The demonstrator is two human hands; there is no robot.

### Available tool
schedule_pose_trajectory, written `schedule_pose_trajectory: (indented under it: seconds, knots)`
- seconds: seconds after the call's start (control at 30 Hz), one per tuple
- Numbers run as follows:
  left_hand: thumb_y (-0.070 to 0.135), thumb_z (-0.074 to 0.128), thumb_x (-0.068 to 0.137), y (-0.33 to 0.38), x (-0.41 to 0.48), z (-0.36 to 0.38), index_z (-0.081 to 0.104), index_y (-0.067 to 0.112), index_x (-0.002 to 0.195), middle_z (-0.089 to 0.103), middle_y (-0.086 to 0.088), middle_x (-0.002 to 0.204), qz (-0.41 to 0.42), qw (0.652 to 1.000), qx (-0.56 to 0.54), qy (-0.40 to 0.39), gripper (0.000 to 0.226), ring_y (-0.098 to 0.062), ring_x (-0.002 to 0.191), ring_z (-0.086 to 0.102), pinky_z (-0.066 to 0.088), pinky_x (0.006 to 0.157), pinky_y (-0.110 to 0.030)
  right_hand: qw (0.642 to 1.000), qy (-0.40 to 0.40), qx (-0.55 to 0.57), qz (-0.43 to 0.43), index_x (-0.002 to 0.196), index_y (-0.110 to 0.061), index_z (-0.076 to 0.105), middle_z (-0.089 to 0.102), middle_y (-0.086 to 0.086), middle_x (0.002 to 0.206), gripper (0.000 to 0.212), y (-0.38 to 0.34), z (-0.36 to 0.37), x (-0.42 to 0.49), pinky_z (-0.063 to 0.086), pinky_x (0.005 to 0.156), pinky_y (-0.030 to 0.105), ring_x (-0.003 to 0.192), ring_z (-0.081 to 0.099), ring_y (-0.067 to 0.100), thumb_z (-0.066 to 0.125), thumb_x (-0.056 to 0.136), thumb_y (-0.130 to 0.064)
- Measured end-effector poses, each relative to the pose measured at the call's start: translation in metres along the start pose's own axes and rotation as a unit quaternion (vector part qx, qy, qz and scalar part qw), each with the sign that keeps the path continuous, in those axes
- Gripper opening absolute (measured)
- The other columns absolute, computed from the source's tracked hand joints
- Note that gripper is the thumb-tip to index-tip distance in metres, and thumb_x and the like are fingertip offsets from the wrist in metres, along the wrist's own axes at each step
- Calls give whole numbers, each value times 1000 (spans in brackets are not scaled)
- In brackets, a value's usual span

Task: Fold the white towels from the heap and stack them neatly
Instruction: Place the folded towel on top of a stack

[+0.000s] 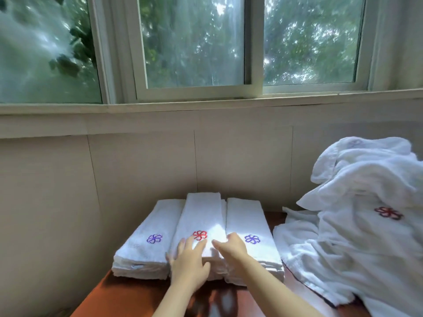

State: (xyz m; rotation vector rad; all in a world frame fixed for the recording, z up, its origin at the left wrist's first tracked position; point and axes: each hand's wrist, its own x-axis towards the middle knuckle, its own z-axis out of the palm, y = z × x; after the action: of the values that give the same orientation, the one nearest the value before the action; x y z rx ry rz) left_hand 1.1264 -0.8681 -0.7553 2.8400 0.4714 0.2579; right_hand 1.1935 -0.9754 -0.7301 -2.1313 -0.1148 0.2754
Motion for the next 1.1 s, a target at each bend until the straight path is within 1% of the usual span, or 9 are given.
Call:
schedule_pose_trajectory:
  seconds: [0.1, 0.23, 0.3, 0.4, 0.5, 0.63, 0.83, 0.97, 1.1]
  knots:
    - [27, 54, 74, -11, 5, -4, 21, 30, 147, 19, -5, 151, -110, 987, -120, 18, 80, -28, 138, 24, 26, 113, -40, 998, -25, 0, 54, 103, -2, 55, 58, 8, 76, 38, -8, -4, 7, 41, 48, 22, 67, 59, 22, 69, 68, -9]
    - [19, 60, 77, -30, 30, -17, 31, 24, 145, 37, -10, 141, -106, 972, -208, -5, 75, -27, 126, 45, 40, 99, -27, 967, -48, 230, 95, 76, 2, 54, 48, 13, 62, 17, -12, -5, 33, 37, 41, 21, 41, 50, 20, 53, 68, 16]
    - [7, 58, 77, -39, 41, -22, 46, 26, 136, 42, -5, 136, -84, 962, -259, 33, 63, -22, 116, 52, 43, 88, -23, 946, -68, 296, 112, 80, 2, 49, 50, 16, 67, 15, -7, -1, 35, 45, 42, 23, 42, 55, 23, 46, 76, 17]
    - [-5, 47, 74, -48, 47, -23, 61, 32, 109, 46, 10, 113, -41, 956, -284, 63, 53, -15, 104, 58, 45, 80, -22, 979, -68, 159, 104, 77, 2, 46, 45, 12, 56, 12, -1, 0, 32, 45, 39, 24, 42, 48, 20, 47, 75, 14]
    - [-9, 44, 77, -51, 46, -11, 64, 32, 91, 42, 5, 107, -11, 967, -252, 47, 47, -16, 104, 55, 37, 83, -18, 984, -109, 94, 101, 74, 5, 50, 51, 13, 44, 5, -10, -8, 30, 53, 46, 29, 44, 56, 25, 53, 78, 7]
    - [-10, 41, 76, -56, 39, 0, 59, 27, 119, 39, 1, 120, -30, 959, -276, 61, 59, -19, 104, 57, 40, 84, -20, 974, -142, 150, 97, 74, 2, 49, 42, 12, 65, 13, -16, -10, 32, 56, 73, 43, 49, 49, 24, 52, 86, 5]
    - [-16, 36, 75, -61, 48, -13, 46, 28, 136, 35, 6, 119, -23, 950, -308, 44, 75, -8, 100, 45, 38, 69, -9, 911, -162, 355, 135, 101, 8, 49, 57, 20, 83, 13, -11, -9, 30, 58, 60, 36, 61, 63, 29, 51, 95, -3]
    - [-2, 46, 84, -69, 52, -14, 42, 22, 140, 42, -2, 121, -53, 946, -316, 45, 61, -14, 98, 49, 39, 77, -19, 911, -203, 318, 167, 102, 5, 48, 59, 19, 81, 12, 0, -9, 22, 57, 48, 40, 49, 63, 29, 47, 97, -6]
    - [28, 52, 88, -57, 44, -11, 32, 16, 137, 56, -7, 126, -121, 956, -266, -33, 54, -26, 111, 56, 45, 81, -30, 957, -154, 185, 161, 98, 4, 46, 49, 17, 78, 6, -13, -12, 26, 58, 66, 46, 62, 64, 33, 47, 94, -1]
